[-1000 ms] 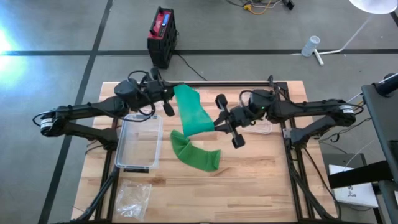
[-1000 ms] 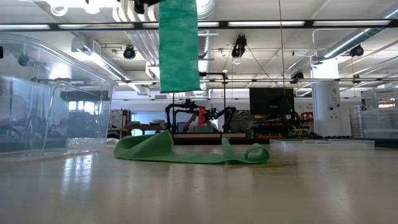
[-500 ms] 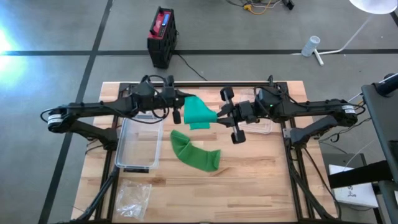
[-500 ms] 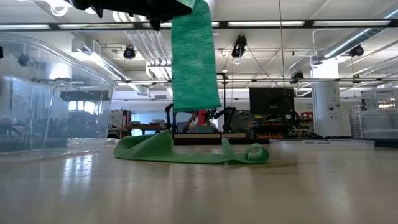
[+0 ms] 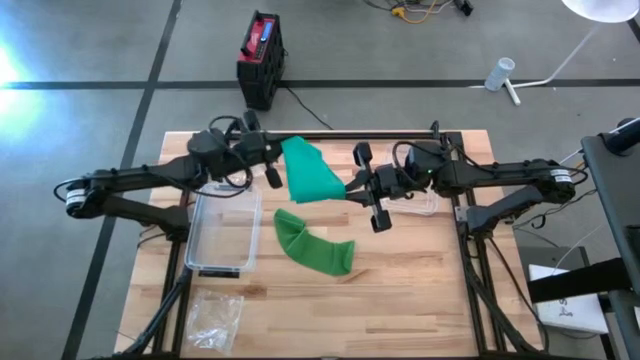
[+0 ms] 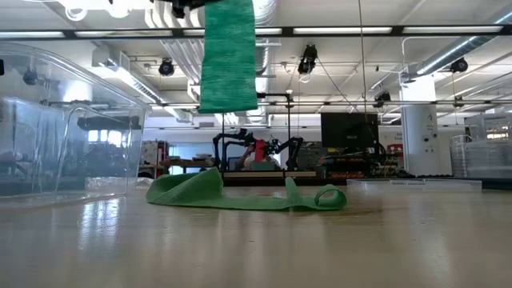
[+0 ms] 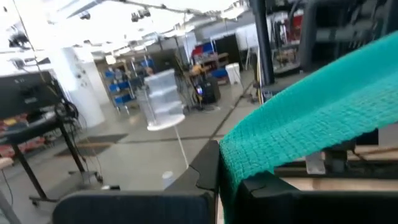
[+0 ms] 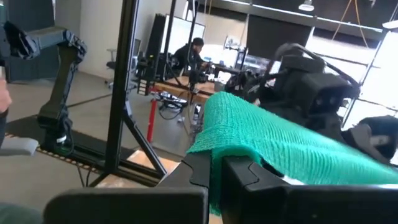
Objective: Roll bandage
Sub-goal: Roll the light green bandage
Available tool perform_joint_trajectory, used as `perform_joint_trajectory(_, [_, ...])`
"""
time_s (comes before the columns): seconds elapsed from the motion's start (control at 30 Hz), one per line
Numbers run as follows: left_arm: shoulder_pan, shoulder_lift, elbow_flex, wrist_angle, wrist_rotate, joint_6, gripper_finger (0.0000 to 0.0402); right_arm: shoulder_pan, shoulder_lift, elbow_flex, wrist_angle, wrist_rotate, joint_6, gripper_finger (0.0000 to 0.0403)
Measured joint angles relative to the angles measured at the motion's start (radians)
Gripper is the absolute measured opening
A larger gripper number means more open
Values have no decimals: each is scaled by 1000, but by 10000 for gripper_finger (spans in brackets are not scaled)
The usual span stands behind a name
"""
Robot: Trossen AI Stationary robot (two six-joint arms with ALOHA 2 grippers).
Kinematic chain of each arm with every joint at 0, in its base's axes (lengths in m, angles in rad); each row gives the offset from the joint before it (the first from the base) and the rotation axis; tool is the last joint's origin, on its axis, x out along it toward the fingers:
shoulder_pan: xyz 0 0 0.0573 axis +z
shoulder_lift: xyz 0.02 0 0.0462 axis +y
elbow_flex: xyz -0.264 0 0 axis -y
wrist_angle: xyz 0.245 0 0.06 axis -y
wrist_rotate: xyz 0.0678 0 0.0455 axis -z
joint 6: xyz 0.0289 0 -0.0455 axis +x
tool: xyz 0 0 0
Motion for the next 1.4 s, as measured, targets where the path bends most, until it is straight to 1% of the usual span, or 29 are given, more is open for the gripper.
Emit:
perform_joint_trajectory(0.1, [0, -31, 0, -33, -2, 4, 0, 0, 0, 2, 0, 0, -2, 3])
perform_joint_trajectory(0.23, [0, -37, 0, -71, -2, -8, 0, 2, 0, 4, 36, -3, -8, 3])
perform_joint_trajectory(0.4, [0, 3, 0, -75, -1, -14, 0, 2, 0, 4, 72, -57, 9, 3])
perform_joint_trajectory(0.57, [-1, 52, 0, -73, -1, -23, 0, 6, 0, 4, 108, -57, 7, 3])
perform_joint_trajectory(0.63, [-3, 72, 0, -73, 17, -38, 0, 6, 0, 4, 129, -41, -9, 3])
perform_joint_trajectory(0.77, [-4, 106, 0, -82, 119, -74, 0, 6, 0, 5, 130, 49, -72, 3])
perform_joint_trajectory(0.83, [-7, 117, 0, -87, 154, -90, 0, 6, 0, 5, 130, 86, -97, 3])
perform_joint_trajectory(0.97, [-29, 125, 0, -96, 166, -104, 0, 6, 0, 5, 126, 157, -167, 3])
perform_joint_trajectory(1.03, [-43, 130, 0, -108, 188, -113, 0, 5, 0, 5, 123, 181, -216, 3])
perform_joint_trajectory(1.2, [-93, 131, 0, -121, 287, -147, 0, -18, 0, 5, 101, 186, -298, 3])
perform_joint_trajectory(1.4, [-177, 121, 0, -110, 295, -154, 0, -46, 0, 5, 33, 187, -360, 3])
